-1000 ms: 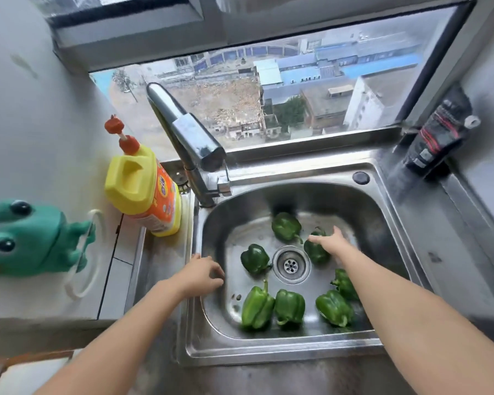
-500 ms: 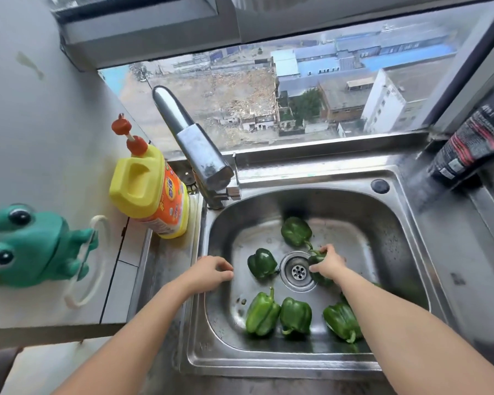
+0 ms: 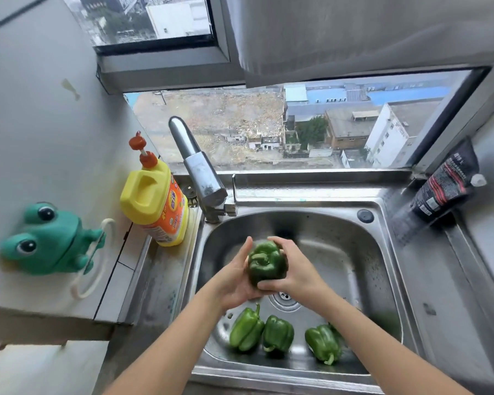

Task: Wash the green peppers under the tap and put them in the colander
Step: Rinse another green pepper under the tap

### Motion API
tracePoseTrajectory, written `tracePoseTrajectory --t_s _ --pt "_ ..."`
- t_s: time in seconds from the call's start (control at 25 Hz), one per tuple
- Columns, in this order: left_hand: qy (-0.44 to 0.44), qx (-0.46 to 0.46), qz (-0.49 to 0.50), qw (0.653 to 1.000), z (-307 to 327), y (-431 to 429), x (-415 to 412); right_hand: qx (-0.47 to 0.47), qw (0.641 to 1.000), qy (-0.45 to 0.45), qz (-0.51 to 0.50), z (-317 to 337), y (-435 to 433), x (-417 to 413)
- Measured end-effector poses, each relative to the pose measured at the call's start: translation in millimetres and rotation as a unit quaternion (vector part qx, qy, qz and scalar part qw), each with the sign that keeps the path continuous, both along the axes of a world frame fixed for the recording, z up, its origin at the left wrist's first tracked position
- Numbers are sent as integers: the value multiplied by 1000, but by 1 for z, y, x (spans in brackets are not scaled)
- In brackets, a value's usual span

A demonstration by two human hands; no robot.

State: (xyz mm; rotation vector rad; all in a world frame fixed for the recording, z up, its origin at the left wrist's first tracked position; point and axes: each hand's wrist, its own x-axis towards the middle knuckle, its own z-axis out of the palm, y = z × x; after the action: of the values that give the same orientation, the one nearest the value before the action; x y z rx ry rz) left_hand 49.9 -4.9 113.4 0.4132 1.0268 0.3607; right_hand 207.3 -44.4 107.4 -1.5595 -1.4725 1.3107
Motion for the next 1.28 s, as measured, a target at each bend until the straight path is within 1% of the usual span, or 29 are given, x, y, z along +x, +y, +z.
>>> tracePoseTrajectory --t_s 0.08,0.16,0.2,0.24,0.32,0.36,0.4,0.52,0.6,0.68,0.76,0.84,0.92,1.0,1.08,1.2,1.24,1.28 --pt "2 -15 57 998 7 -1 1 -21 998 25 55 20 13 -3" --pt "9 -21 106 994 12 -1 -4 -35 999 18 30 36 47 -2" --pt "11 -23 121 992 15 0 -8 -42 999 -4 10 40 72 -3" --pt "10 -25 136 990 18 1 -12 -50 998 -42 11 45 98 -7" --pt "10 -31 160 987 21 3 -19 -65 986 -131 73 50 146 -21" --pt "16 -33 167 985 23 4 -22 -69 979 -162 103 50 165 -29" --pt "21 -34 172 984 23 5 -25 -75 977 -168 103 51 180 -37" --pt "30 -33 173 984 22 5 -30 -101 984 -144 20 47 205 -47" --pt "34 -28 168 985 23 8 -31 -119 982 -146 8 43 212 -48" --pt "36 -27 170 984 23 12 -32 -148 983 -109 7 46 214 -48" --pt "34 -29 182 982 24 17 -32 -178 983 -47 9 47 214 -46" --pt "29 -37 189 981 24 19 -30 -198 979 39 -11 40 206 -38" --pt "22 -42 187 981 24 20 -29 -216 966 139 -30 23 193 -26" --pt "14 -46 184 982 24 20 -28 -223 953 202 -33 13 185 -19" --pt "9 -55 177 983 25 18 -27 -224 951 212 -30 14 183 -18" --pt "11 -50 178 983 26 18 -29 -232 952 199 -37 17 175 -18" --pt "8 -49 188 981 27 17 -30 -232 954 185 -54 16 169 -17" --pt "7 -52 200 978 27 17 -29 -217 962 150 -72 14 157 -17"
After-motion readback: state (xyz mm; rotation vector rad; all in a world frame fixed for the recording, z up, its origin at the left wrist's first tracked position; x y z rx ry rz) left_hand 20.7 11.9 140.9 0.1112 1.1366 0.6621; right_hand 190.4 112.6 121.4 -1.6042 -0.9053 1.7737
